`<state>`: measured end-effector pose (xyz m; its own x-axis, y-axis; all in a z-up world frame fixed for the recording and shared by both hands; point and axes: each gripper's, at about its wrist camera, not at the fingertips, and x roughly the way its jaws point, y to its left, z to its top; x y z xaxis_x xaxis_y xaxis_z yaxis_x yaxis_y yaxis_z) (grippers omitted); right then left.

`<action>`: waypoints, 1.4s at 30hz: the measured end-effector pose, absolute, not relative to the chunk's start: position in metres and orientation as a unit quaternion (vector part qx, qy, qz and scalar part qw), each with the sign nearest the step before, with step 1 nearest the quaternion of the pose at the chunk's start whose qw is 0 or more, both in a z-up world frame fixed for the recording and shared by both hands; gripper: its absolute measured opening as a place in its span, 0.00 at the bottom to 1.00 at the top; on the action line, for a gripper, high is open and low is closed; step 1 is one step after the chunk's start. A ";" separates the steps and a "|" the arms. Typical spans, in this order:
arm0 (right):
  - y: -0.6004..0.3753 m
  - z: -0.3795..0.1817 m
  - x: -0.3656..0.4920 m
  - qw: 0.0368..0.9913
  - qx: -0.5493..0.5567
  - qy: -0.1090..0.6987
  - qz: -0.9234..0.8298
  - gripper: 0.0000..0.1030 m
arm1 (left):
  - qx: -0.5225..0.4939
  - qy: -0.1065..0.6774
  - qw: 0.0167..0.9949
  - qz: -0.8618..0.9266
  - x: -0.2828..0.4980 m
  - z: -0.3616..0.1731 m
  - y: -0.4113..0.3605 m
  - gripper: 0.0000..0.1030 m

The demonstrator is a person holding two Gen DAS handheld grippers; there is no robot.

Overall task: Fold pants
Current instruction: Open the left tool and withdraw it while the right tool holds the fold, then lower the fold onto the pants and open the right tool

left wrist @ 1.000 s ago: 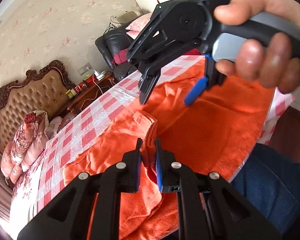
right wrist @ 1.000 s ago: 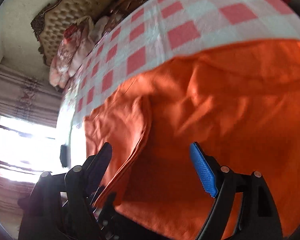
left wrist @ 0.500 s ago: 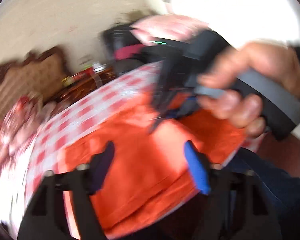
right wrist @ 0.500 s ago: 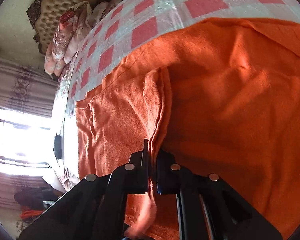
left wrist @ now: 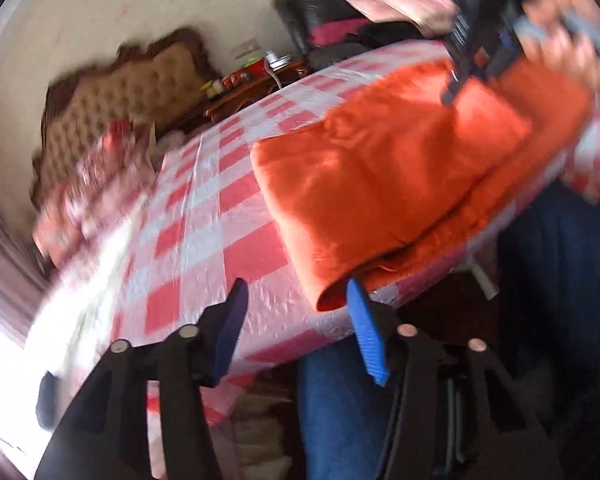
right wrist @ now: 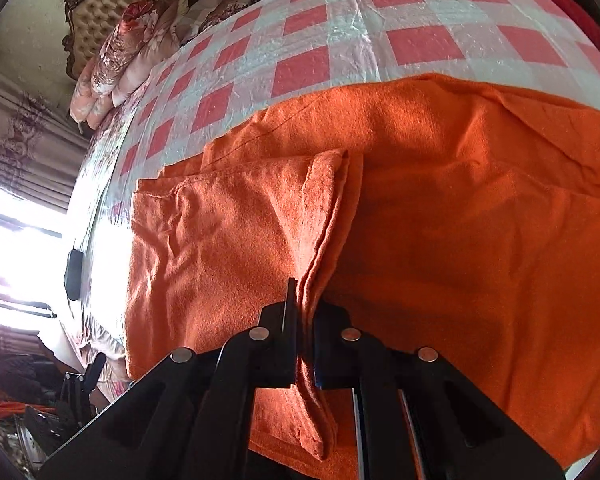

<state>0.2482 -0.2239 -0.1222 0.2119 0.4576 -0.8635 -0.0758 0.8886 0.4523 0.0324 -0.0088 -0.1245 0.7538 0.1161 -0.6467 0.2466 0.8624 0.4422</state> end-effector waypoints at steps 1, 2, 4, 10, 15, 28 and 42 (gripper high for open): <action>-0.224 -0.121 0.248 0.762 0.155 0.603 0.175 0.07 | 0.255 0.350 0.900 -0.038 0.039 -0.126 -0.006 0.47; -0.223 -0.121 0.248 0.762 0.149 0.606 0.173 0.07 | 0.253 0.356 0.899 -0.035 0.044 -0.129 -0.006 0.47; -0.223 -0.122 0.249 0.761 0.144 0.609 0.171 0.07 | 0.278 0.358 0.891 -0.027 0.049 -0.138 -0.011 0.47; -0.225 -0.124 0.254 0.764 0.118 0.612 0.165 0.07 | 0.198 0.395 0.897 -0.008 0.060 -0.135 0.011 0.51; -0.217 -0.123 0.253 0.772 0.071 0.611 0.160 0.14 | 0.225 0.394 0.891 -0.031 0.027 -0.117 0.012 0.51; -0.164 -0.106 0.151 0.850 -0.087 0.498 0.147 0.09 | 0.113 0.390 0.891 -0.202 0.076 -0.114 -0.064 0.07; -0.163 -0.124 0.142 0.854 -0.130 0.484 0.141 0.08 | 0.160 0.419 0.872 -0.195 0.071 -0.127 -0.048 0.07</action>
<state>0.1420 -0.1626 -0.1241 0.4914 0.1153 -0.8633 -0.3666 0.9265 -0.0849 0.0711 -0.0477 -0.1266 0.5732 -0.2069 -0.7929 0.4742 0.8728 0.1151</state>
